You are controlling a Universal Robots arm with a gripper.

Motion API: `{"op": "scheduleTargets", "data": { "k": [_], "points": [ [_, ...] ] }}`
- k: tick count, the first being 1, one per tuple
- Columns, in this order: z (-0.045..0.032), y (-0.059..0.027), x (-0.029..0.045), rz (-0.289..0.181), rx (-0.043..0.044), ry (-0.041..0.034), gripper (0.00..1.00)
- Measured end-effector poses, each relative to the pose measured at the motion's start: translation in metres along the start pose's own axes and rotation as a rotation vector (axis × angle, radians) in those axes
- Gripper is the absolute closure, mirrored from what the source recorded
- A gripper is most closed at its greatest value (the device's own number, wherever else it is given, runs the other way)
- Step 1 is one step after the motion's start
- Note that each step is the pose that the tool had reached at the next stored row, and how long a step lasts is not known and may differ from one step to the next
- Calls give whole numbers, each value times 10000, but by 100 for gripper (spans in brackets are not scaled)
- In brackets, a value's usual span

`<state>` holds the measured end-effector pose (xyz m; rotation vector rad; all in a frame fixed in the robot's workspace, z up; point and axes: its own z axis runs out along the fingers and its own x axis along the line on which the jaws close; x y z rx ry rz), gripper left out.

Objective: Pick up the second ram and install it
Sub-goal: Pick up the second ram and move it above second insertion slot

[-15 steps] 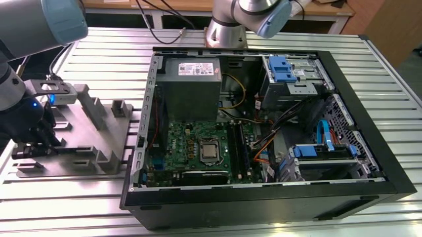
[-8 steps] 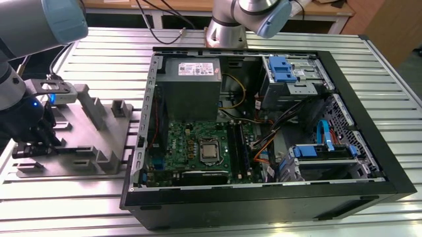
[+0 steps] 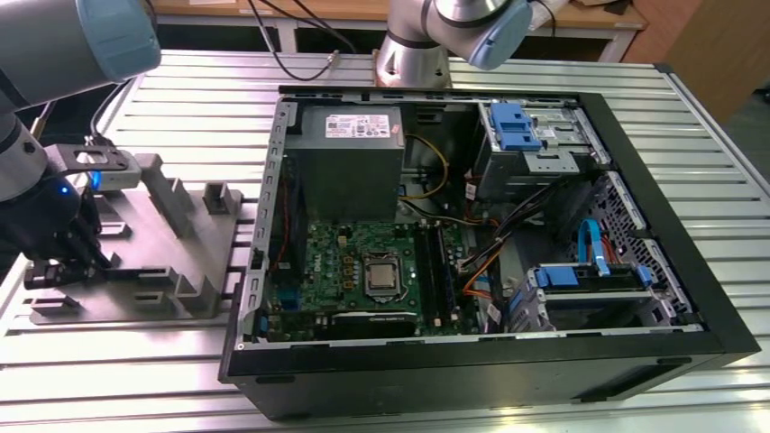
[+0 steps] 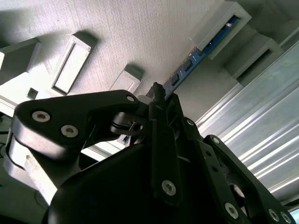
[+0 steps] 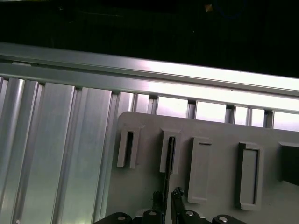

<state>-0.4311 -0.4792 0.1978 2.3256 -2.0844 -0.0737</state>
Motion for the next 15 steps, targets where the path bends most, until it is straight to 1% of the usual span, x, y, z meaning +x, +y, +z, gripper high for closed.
{"op": "scheduleTargets", "data": {
  "k": [1, 4, 9, 15],
  "points": [
    [0, 0, 0, 0, 0, 0, 78],
    [0, 0, 1, 0, -1, 0, 78],
    [-1, 3, 26, 12, -1, 1, 78],
    [0, 3, 30, 14, 0, 1, 78]
  ]
}}
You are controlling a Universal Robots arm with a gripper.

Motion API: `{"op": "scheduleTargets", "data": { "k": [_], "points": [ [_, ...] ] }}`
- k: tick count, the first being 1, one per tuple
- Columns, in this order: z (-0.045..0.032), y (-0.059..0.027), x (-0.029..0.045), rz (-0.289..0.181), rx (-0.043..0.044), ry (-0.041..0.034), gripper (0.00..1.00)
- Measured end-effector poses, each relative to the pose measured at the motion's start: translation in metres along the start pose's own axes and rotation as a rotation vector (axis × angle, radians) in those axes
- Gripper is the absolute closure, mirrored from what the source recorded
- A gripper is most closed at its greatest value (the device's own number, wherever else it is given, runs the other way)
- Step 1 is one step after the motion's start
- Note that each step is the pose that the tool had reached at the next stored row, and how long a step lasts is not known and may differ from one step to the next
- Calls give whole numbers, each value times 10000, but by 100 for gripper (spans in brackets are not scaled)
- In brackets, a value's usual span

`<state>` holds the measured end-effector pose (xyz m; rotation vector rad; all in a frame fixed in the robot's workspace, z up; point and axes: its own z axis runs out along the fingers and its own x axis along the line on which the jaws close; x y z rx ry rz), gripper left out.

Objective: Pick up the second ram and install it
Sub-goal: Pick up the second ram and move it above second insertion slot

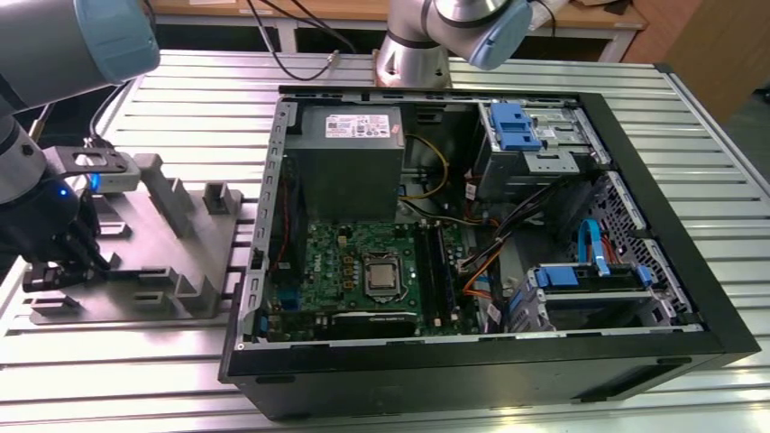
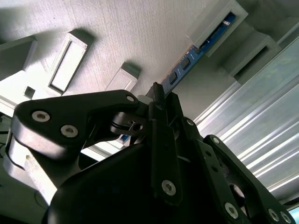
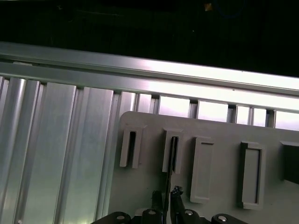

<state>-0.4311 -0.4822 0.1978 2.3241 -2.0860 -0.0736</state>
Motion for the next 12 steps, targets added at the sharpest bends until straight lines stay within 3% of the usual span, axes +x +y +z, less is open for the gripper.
{"op": "scheduleTargets", "data": {
  "k": [12],
  "points": [
    [3, 1, 13, 162, 4, -7, 78]
  ]
}}
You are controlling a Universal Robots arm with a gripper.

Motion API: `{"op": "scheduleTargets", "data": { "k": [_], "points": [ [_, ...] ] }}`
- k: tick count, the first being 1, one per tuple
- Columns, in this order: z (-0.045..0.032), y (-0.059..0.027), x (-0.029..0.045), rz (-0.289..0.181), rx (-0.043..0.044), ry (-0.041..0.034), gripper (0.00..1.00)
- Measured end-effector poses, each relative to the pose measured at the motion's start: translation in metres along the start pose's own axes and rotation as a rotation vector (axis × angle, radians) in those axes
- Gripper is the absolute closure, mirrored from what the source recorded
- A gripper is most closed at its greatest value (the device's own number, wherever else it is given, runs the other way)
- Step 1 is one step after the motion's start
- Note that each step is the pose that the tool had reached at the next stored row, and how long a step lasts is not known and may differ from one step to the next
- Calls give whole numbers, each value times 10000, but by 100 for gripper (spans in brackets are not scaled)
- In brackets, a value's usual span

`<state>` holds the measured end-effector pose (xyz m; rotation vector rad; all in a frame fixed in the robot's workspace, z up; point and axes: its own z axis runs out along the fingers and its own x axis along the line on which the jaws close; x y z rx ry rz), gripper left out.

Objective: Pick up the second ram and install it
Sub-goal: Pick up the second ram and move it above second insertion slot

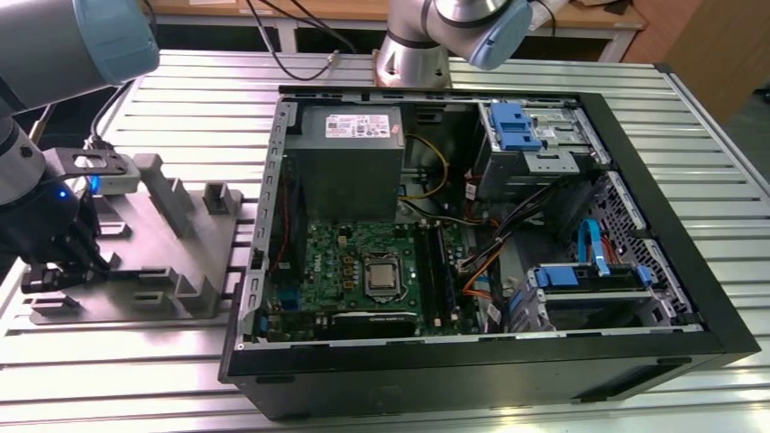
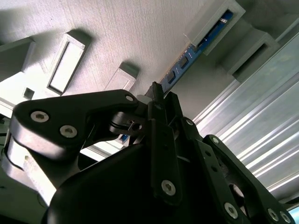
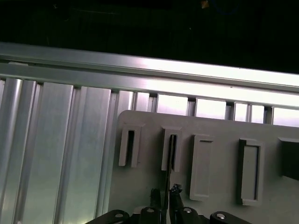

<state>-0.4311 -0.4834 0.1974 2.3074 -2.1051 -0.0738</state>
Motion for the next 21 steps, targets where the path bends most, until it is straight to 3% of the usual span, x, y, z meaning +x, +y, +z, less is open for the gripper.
{"op": "scheduleTargets", "data": {
  "k": [12, 13, 15, 21],
  "points": [
    [-8, 0, 0, 36, 2, -3, 78],
    [-9, 1, 0, 35, 1, -14, 78],
    [-10, 0, 1, 29, 8, -107, 78],
    [-8, 0, 0, 31, 11, -114, 78]
  ]
}}
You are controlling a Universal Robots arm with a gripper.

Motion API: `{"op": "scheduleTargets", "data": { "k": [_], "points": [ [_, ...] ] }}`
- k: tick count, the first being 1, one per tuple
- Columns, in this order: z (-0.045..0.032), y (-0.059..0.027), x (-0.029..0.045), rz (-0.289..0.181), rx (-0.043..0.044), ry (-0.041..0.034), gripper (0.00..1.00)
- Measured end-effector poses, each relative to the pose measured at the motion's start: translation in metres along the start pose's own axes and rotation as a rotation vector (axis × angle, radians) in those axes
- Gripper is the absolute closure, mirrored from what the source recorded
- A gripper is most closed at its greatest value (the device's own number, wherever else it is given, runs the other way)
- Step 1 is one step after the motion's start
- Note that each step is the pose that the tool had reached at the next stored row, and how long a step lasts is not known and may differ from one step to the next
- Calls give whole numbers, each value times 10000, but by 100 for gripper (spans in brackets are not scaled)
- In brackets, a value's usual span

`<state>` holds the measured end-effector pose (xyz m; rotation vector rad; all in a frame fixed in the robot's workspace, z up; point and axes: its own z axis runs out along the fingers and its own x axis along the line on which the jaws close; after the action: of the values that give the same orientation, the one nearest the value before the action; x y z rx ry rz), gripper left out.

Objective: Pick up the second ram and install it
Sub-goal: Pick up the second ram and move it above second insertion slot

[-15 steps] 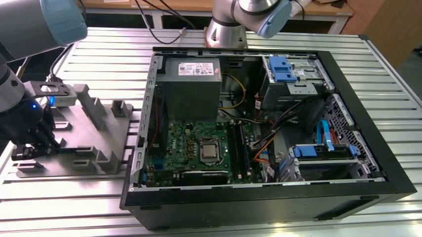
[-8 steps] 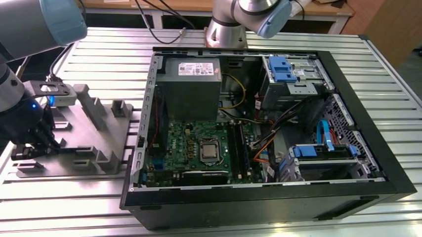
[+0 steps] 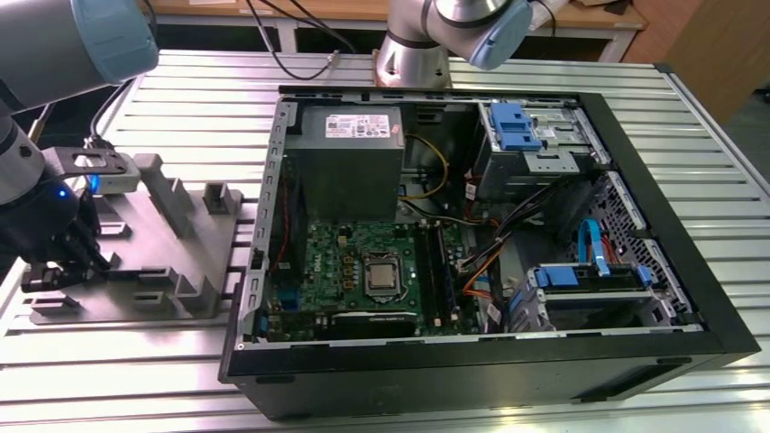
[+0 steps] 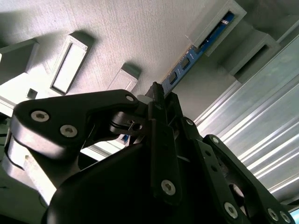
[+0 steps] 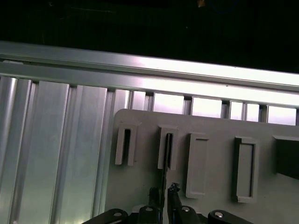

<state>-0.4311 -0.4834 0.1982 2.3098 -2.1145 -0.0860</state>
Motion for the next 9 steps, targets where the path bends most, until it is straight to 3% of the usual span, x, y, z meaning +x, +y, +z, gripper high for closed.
{"op": "scheduleTargets", "data": {
  "k": [9],
  "points": [
    [1, -1, 0, 356, 12, -16, 78]
  ]
}}
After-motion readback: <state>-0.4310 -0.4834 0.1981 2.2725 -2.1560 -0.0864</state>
